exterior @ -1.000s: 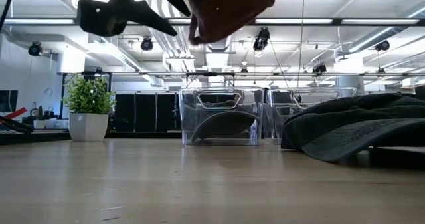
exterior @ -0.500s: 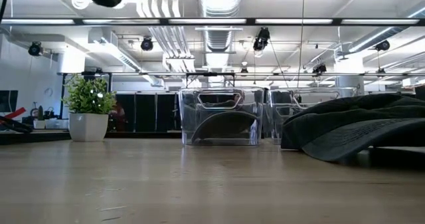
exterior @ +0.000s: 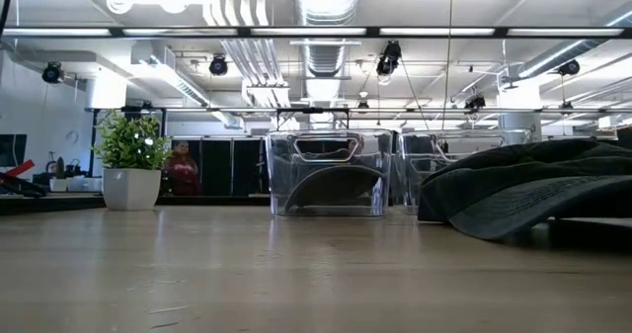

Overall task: Pick & Place hat
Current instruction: Put the red cap into the right transparent bin

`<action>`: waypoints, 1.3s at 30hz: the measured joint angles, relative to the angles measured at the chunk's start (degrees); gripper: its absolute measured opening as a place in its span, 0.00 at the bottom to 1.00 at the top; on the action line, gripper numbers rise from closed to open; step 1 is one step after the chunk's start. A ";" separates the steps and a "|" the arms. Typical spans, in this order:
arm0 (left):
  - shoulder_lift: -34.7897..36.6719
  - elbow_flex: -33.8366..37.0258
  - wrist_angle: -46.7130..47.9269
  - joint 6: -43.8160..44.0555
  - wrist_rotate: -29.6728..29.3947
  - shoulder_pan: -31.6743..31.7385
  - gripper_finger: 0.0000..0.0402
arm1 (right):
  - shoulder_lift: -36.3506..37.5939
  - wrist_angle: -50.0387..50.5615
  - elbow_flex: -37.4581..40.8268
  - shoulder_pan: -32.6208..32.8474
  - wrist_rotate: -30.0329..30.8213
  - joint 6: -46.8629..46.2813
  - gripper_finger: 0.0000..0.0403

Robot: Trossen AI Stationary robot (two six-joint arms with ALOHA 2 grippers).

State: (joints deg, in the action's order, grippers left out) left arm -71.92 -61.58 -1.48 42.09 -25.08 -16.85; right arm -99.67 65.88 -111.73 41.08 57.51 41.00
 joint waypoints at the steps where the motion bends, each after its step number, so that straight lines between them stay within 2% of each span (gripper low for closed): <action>1: -0.70 0.00 0.00 0.96 1.17 -0.10 0.38 | -0.08 -1.05 0.31 -0.24 1.78 1.14 0.03; 3: -2.36 0.00 -0.03 2.80 3.11 -0.23 0.38 | -0.23 -2.12 1.07 -0.73 3.25 3.49 0.03; 8: -6.76 0.00 -6.55 3.72 7.07 -0.67 0.38 | -0.45 -6.81 4.20 -1.44 -0.74 6.74 0.03; 12: -7.64 0.00 -10.97 2.14 8.10 -0.97 0.38 | -0.98 -6.96 6.70 -1.33 -0.55 7.87 0.03; 19: -10.70 -0.48 -10.98 3.73 11.59 -1.52 0.38 | -0.99 -10.40 9.36 -3.68 -4.13 7.01 0.03; 24: -13.74 -1.79 -6.87 5.20 12.46 -1.68 0.38 | -0.95 -13.32 10.51 -5.40 -8.44 9.46 0.03; 27: -14.31 -2.18 -2.67 5.61 12.58 -1.64 0.38 | -1.15 -13.74 11.26 -5.72 -8.89 9.81 0.03; 39: -12.27 -1.99 6.08 5.81 14.05 -1.52 0.38 | -0.91 -12.70 11.90 -5.55 -2.65 9.03 0.03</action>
State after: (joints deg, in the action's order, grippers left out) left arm -84.19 -63.57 4.60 47.90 -11.02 -18.37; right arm -100.58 53.17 -99.83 35.53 54.85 50.02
